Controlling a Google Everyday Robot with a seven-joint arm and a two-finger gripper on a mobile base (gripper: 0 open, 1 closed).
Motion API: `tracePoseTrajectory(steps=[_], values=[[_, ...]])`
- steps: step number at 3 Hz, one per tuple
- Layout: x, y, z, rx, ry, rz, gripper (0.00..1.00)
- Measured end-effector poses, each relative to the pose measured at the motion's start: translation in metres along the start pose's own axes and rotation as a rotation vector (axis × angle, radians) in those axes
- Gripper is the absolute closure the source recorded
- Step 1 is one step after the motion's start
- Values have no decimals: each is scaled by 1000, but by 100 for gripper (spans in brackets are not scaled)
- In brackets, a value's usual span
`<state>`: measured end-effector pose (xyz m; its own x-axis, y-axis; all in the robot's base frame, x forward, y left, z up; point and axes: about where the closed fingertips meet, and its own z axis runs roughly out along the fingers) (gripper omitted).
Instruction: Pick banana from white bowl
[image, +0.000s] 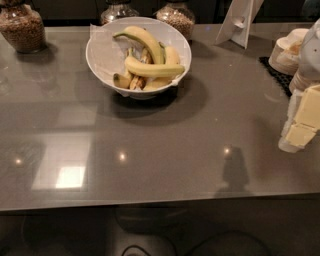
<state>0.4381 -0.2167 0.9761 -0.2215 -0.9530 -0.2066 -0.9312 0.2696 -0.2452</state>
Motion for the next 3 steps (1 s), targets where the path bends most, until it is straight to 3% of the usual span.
tracePoseTrajectory(steps=[1,2,3], values=[[0,0,0,0,0,0,0],[-17,-6,3,18,-57,-12,0],[-57,-21,17,39,-166,-25,0]])
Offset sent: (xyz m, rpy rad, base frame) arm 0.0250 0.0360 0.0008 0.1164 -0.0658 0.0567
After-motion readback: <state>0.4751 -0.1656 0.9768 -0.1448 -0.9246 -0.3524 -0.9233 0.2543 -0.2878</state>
